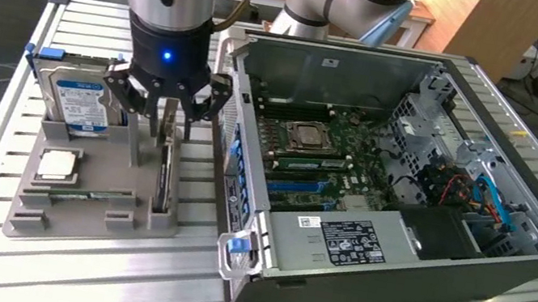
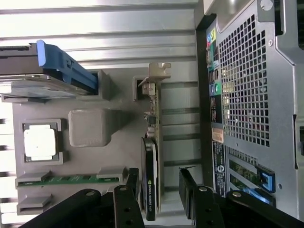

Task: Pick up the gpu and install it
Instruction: 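Pick up the gpu and move the gpu toward the slot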

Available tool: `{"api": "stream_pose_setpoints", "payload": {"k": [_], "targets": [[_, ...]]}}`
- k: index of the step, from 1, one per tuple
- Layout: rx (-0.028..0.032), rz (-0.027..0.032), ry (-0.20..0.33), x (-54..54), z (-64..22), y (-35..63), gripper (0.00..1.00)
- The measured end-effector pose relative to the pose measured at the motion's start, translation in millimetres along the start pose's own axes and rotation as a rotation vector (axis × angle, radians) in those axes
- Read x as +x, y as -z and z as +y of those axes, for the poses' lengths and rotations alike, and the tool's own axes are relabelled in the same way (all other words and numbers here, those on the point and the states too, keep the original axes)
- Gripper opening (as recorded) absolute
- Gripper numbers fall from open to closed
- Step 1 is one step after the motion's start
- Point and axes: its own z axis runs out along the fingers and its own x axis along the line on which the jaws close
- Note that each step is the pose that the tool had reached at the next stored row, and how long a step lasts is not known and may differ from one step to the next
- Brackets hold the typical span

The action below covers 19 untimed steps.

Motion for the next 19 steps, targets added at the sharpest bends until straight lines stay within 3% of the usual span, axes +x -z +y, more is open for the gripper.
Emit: {"api": "stream_pose_setpoints", "payload": {"k": [19], "targets": [[0.0000,-0.0001,-0.001,1.8,-1.1,-22.5,0.47]]}}
